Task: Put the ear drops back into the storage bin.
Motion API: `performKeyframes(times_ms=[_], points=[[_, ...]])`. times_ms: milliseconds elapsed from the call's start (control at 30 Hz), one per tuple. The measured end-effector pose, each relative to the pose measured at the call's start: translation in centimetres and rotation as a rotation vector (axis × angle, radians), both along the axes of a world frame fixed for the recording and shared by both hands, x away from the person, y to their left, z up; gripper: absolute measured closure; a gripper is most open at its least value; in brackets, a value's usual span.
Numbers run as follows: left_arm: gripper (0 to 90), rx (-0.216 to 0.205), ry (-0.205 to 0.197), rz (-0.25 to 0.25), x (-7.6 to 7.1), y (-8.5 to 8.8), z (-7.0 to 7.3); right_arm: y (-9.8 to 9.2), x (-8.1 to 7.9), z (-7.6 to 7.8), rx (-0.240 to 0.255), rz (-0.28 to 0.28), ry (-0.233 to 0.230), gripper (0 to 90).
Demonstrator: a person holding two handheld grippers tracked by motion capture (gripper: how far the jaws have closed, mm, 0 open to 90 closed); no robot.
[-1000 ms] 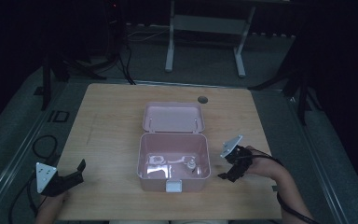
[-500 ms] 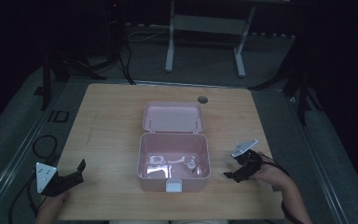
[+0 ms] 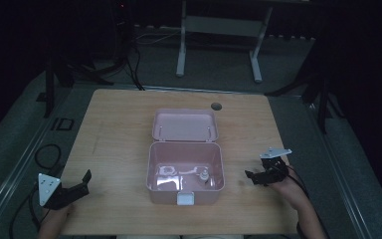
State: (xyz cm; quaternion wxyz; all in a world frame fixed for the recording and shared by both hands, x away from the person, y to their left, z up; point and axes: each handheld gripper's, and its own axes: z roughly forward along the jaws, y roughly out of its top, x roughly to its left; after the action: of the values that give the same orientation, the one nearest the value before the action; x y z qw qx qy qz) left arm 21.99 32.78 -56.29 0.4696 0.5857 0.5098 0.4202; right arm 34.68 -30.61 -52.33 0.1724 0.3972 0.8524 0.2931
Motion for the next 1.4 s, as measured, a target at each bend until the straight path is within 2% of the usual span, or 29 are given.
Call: performKeyframes(times_ms=[33, 200, 333, 367, 500, 567, 600, 733, 767, 833, 933, 967, 1167, 1233, 1333, 1367, 1400], points=[[0.4, 0.002, -0.002, 0.000, 0.0, 0.0, 0.0, -0.2, 0.0, -0.2, 0.001, -0.032, -0.027, 13.7], [0.4, 0.000, 0.000, -0.001, 0.0, 0.0, 0.0, -0.6, 0.2, -0.6, 0.001, -0.117, -0.055, 13.6], [0.4, 0.000, 0.000, -0.001, 0.0, 0.0, 0.0, -0.7, 0.0, -0.8, 0.007, -0.199, -0.116, 13.6], [0.4, 0.000, -0.001, -0.001, 0.0, 0.0, 0.0, -0.8, 0.0, -0.9, 0.013, -0.234, -0.143, 13.6], [0.4, 0.000, -0.001, -0.001, 0.0, 0.0, 0.0, -1.0, -0.2, -1.5, 0.028, -0.321, -0.191, 13.6], [0.4, 0.000, -0.001, -0.001, 0.0, 0.0, 0.0, -1.0, -0.2, -1.6, 0.032, -0.330, -0.197, 13.6], [0.4, 0.000, -0.001, -0.001, 0.0, 0.0, 0.0, -1.0, -0.4, -1.8, 0.046, -0.362, -0.223, 13.6], [0.4, 0.000, -0.001, -0.002, 0.0, 0.0, 0.0, -1.0, -0.8, -1.9, 0.058, -0.405, -0.284, 13.6], [0.4, 0.001, -0.001, -0.002, 0.0, 0.0, 0.0, -1.0, -0.8, -1.9, 0.058, -0.405, -0.284, 13.6], [0.4, 0.001, -0.001, -0.002, 0.0, 0.0, 0.0, -1.1, -1.2, -1.9, 0.086, -0.443, -0.336, 13.6], [0.4, 0.001, -0.001, -0.002, 0.0, 0.0, 0.0, -1.1, -1.5, -2.0, 0.103, -0.463, -0.364, 13.6], [0.4, 0.001, -0.001, -0.003, 0.0, 0.0, 0.0, -1.1, -1.7, -2.1, 0.122, -0.479, -0.390, 13.6], [0.4, 0.002, -0.001, -0.004, 0.0, 0.0, 0.0, -1.2, -2.0, -2.1, 0.159, -0.495, -0.447, 13.6], [0.4, 0.002, -0.001, -0.004, 0.0, 0.0, 0.0, -1.0, -2.2, -2.3, 0.152, -0.489, -0.472, 13.6], [0.4, 0.002, -0.002, -0.004, 0.0, 0.0, 0.0, -0.9, -2.3, -2.4, 0.151, -0.489, -0.486, 13.6], [0.4, 0.001, -0.002, -0.004, 0.0, 0.0, 0.0, -0.8, -2.4, -2.4, 0.152, -0.488, -0.513, 13.6], [0.4, 0.001, -0.002, -0.004, 0.0, 0.0, 0.0, -0.8, -2.5, -2.4, 0.162, -0.487, -0.517, 13.6]])
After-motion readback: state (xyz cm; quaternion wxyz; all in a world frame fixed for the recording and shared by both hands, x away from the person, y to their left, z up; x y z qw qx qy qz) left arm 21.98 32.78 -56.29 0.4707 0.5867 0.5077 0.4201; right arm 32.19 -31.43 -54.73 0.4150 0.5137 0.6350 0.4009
